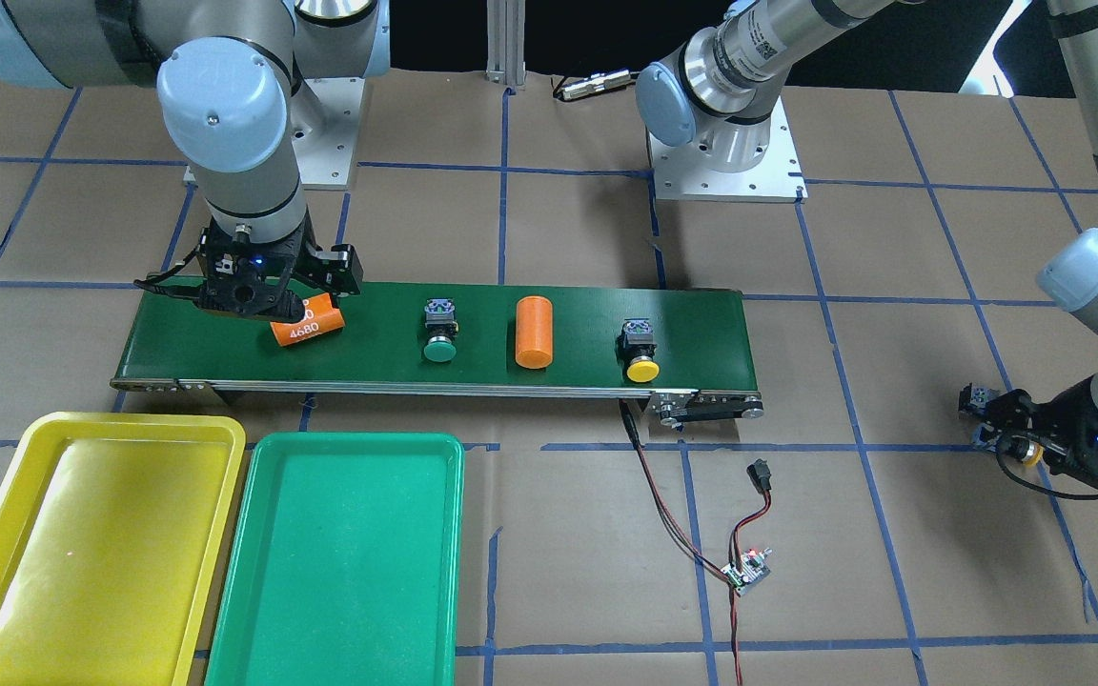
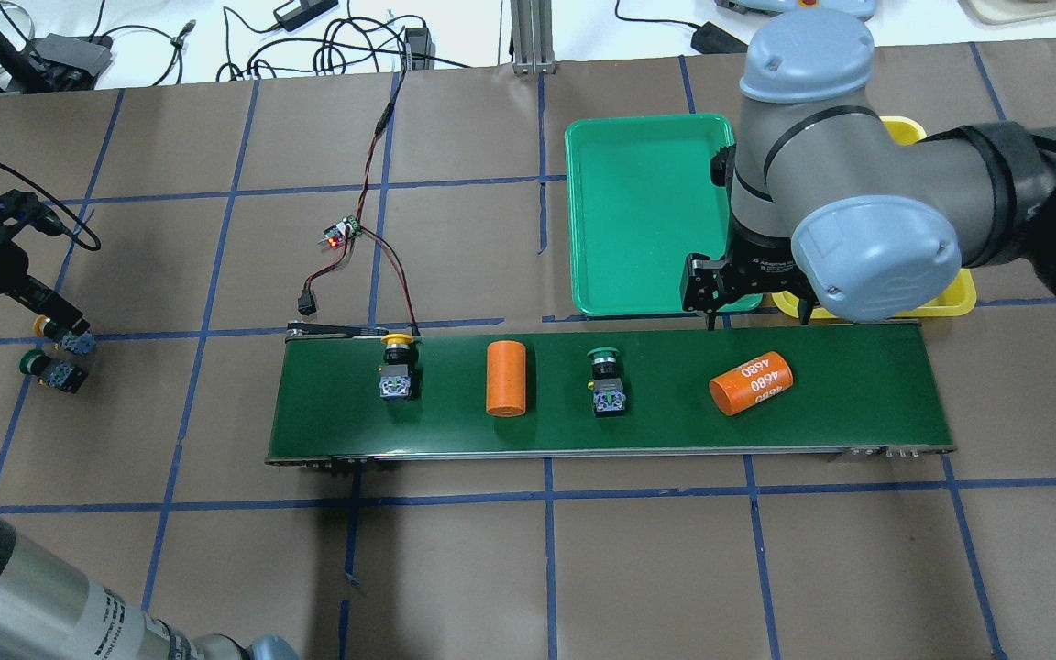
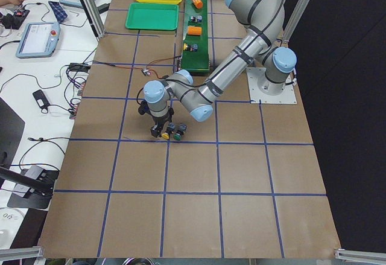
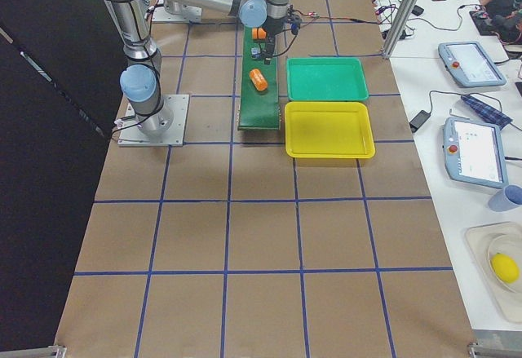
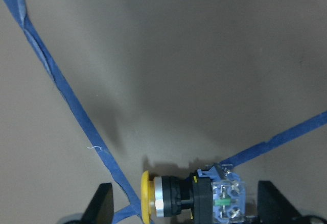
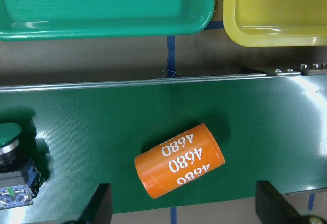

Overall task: Sort buttons by color to trays
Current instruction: 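Grasp belt's green button with right gripper while left carries yellow button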

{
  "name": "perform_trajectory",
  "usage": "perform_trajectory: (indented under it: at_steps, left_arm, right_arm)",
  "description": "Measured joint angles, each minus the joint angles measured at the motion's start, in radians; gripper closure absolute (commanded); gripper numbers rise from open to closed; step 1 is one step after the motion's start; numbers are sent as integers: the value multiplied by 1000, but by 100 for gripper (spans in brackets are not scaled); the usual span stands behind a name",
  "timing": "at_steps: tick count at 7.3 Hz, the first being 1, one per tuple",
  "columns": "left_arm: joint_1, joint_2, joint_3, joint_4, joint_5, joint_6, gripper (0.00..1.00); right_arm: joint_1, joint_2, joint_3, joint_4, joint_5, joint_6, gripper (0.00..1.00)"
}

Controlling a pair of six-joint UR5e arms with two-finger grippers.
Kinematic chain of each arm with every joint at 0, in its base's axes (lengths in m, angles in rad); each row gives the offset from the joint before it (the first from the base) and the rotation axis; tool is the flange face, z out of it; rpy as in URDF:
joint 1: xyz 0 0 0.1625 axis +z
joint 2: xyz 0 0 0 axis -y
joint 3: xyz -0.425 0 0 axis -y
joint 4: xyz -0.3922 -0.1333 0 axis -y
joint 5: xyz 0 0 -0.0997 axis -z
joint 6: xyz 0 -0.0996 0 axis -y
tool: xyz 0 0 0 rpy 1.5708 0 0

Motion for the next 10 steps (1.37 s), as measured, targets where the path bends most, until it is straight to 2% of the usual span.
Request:
perform_trajectory:
  at_steps: [1,3,4,5,8,10]
  left_arm:
    - [1,-5,-3,-1,2,7,0]
    - [9,-7,-11,-8,5,11,0]
    - [18,-9,-22,-6,5,16,46]
    - [24,-9,-32,-3,4,22,99]
    - [5,69,-40,-66,8,-43,100]
    - [-108,185,-42,-248,-20,-307,100]
  right_arm:
    - [-1,-6,47,-46,7,-35,10]
    - [-1,-54,159,-140,40,-77,7]
    - [0,-81,217,-199,59,-85,5]
    - [0,-95,256,-245,87,-92,2]
    - [-3,-101,281,-278,121,-103,0]
    - [-3,-100,280,-279,120,-97,0]
